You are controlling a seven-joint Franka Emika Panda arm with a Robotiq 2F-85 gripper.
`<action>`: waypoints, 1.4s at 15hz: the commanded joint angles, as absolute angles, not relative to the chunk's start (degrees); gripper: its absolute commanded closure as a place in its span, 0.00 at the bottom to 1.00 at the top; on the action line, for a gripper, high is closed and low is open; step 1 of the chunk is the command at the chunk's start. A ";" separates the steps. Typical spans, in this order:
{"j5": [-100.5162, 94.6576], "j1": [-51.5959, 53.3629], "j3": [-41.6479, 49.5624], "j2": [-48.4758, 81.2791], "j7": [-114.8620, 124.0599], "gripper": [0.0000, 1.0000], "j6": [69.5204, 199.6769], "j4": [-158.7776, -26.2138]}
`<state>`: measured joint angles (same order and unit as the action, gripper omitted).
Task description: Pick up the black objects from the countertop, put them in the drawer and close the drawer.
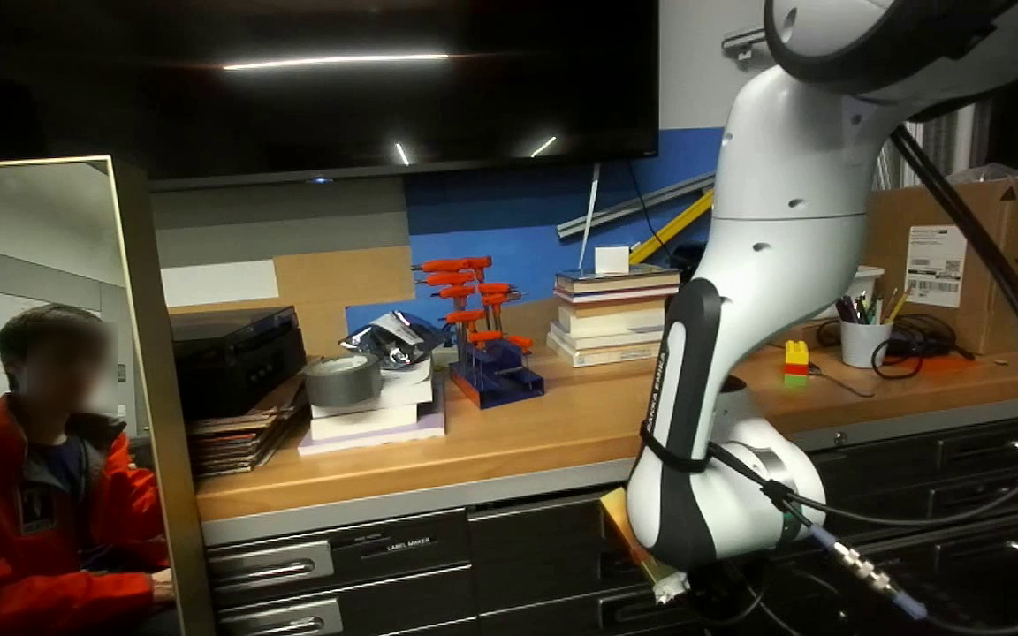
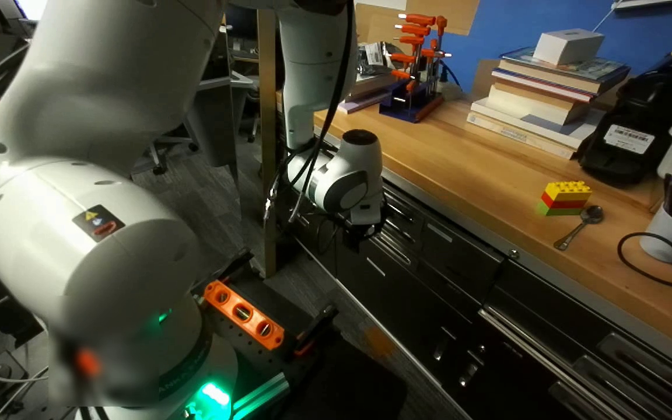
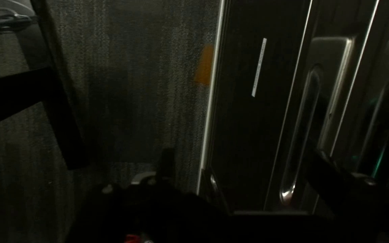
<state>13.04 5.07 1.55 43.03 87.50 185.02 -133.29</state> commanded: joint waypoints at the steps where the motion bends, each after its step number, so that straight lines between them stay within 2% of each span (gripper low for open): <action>1: 15.10 4.94 1.77 46.30 82.97 0.00 188.29 -127.50; 9: 15.13 7.86 5.03 46.42 77.30 0.00 180.13 -122.83; 12: 15.19 13.38 10.86 41.15 79.86 0.00 167.68 -126.28; 16: 8.38 25.58 23.74 33.63 94.18 0.00 151.87 -130.78; 21: -6.00 25.90 24.56 20.57 107.28 0.00 135.28 -135.13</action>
